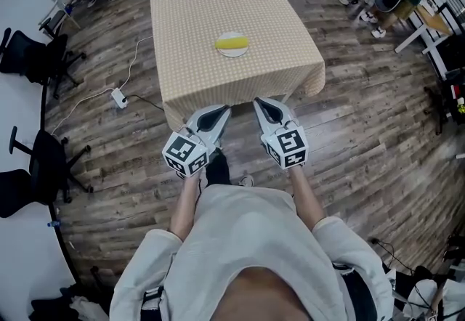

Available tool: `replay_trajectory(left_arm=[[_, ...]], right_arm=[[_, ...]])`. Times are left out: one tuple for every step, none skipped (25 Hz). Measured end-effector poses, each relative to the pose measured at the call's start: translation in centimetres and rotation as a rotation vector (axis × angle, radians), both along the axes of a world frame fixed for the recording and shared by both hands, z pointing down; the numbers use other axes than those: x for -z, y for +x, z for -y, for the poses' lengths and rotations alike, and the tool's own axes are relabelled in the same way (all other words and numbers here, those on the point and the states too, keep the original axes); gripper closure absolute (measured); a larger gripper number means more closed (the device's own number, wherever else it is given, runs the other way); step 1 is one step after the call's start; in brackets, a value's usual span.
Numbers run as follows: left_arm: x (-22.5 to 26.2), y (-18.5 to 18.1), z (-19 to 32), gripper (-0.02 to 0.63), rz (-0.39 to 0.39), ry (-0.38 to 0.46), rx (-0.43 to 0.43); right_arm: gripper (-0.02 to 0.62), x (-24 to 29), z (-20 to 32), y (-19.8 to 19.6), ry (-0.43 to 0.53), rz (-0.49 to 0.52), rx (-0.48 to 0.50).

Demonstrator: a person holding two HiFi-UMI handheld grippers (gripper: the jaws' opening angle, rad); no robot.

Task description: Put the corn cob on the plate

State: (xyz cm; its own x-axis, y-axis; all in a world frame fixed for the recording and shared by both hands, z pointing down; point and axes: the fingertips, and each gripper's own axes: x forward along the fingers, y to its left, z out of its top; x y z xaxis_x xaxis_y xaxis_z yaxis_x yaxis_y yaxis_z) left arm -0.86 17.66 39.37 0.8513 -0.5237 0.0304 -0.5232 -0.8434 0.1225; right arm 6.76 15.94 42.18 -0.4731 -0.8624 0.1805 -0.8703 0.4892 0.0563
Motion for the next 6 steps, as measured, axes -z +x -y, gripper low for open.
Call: replay_trajectory(left_arm=[[0.11,-0.02,0.1,0.598,-0.001,0.001,0.001],[0.22,-0.04,0.23,0.598,-0.002,0.003,0.002],[0.31,-0.06,0.35,0.598,-0.003,0.004,0.002],[0.39,-0.08,0.45,0.598,-0.003,0.005,0.001],[0.45,-0.09,0.55,0.598,-0.004,0.006,0.0],[0.51,-0.1,0.65,0.598,-0.005,0.006,-0.001]], right_arm=[[0.598,0.08,0.1,-0.05,0.0,-0.001,0.002],[0.598,0.16,0.22,-0.1,-0.001,-0.003,0.003],[0.598,0.22,0.36,-0.15,-0.001,-0.005,0.004],[0.598,0.27,0.5,-0.18,-0.002,-0.007,0.004],[0.598,0.3,0.64,-0.22,-0.002,-0.008,0.004],[0.598,0.34,0.77,-0.26,-0.002,-0.009,0.005]])
